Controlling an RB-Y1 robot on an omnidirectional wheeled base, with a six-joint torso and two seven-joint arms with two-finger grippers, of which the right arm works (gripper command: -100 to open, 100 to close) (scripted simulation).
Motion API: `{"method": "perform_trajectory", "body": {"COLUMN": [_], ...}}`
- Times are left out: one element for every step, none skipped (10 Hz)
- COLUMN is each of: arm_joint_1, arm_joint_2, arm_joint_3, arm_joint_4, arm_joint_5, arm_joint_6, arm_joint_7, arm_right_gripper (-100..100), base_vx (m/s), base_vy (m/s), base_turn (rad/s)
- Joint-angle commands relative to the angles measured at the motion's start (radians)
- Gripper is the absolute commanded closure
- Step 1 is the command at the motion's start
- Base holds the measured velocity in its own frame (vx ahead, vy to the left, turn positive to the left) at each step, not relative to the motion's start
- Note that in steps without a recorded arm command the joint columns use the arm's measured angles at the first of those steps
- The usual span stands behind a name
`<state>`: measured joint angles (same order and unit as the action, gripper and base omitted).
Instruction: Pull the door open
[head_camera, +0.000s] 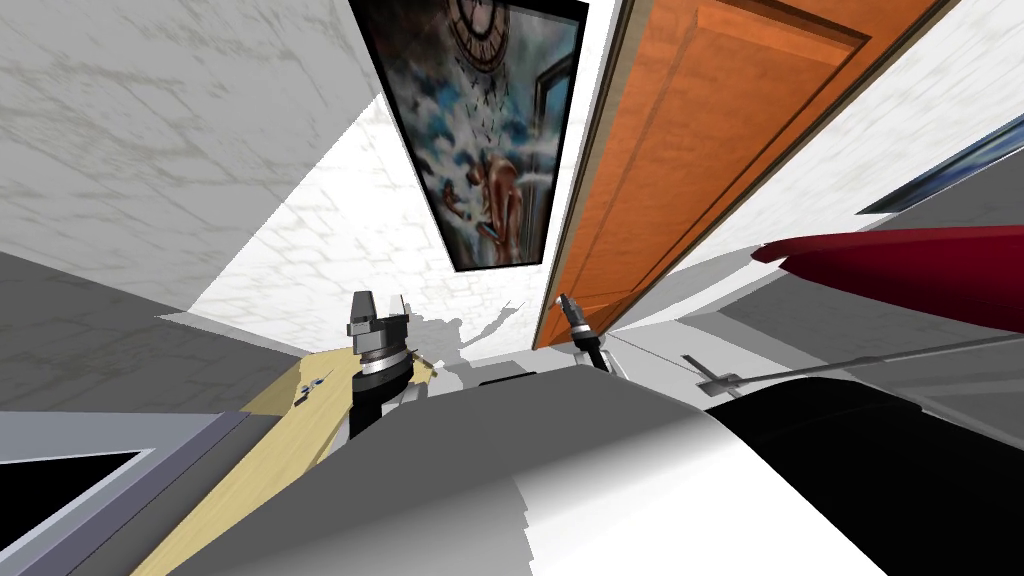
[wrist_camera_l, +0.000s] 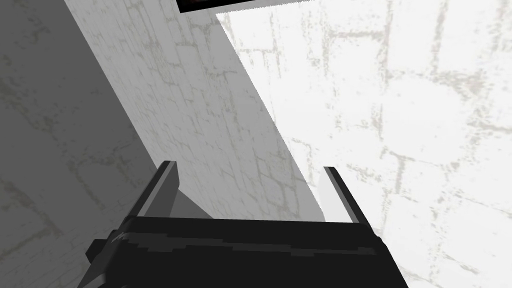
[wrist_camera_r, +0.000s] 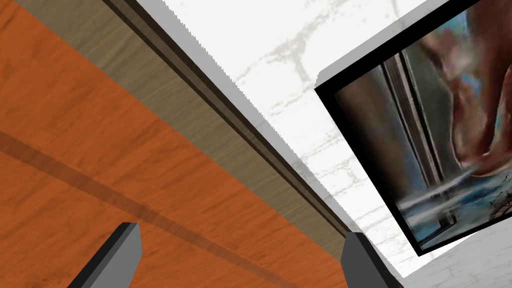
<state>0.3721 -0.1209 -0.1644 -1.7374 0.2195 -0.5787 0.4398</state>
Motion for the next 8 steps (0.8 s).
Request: {"method": "perform_trajectory", "body": {"arm_joint_1": [-0.005,-0.008,-0.013,-0.018,-0.022,-0.026,-0.030,-0.036], "arm_joint_2": [0.000,-0.001,-0.002,-0.003,-0.003,-0.003,-0.004,-0.004], "arm_joint_3": [-0.006,-0.009,-0.014,-0.018,-0.022,-0.025,-0.029,-0.033], "arm_joint_4": [0.030,0.046,0.066,0.087,0.102,0.118,0.134,0.154], "arm_joint_5": [0.009,0.014,0.019,0.025,0.030,0.034,0.038,0.044], "arm_joint_6": [-0.011,-0.016,-0.022,-0.028,-0.033,-0.038,-0.042,-0.049], "arm_joint_7": [0.026,0.037,0.053,0.068,0.080,0.092,0.104,0.120], "arm_right_gripper": [-100,-100,-100,-100,-100,-100,-100,-100], "base_vx": [0.029,0.026,0.024,0.026,0.021,0.013,0.007,0.007], "base_vy": [-0.005,-0.005,-0.001,0.001,-0.006,-0.012,-0.012,-0.013], "base_turn": [0.011,0.008,0.009,0.010,0.009,0.008,0.010,0.012]}}
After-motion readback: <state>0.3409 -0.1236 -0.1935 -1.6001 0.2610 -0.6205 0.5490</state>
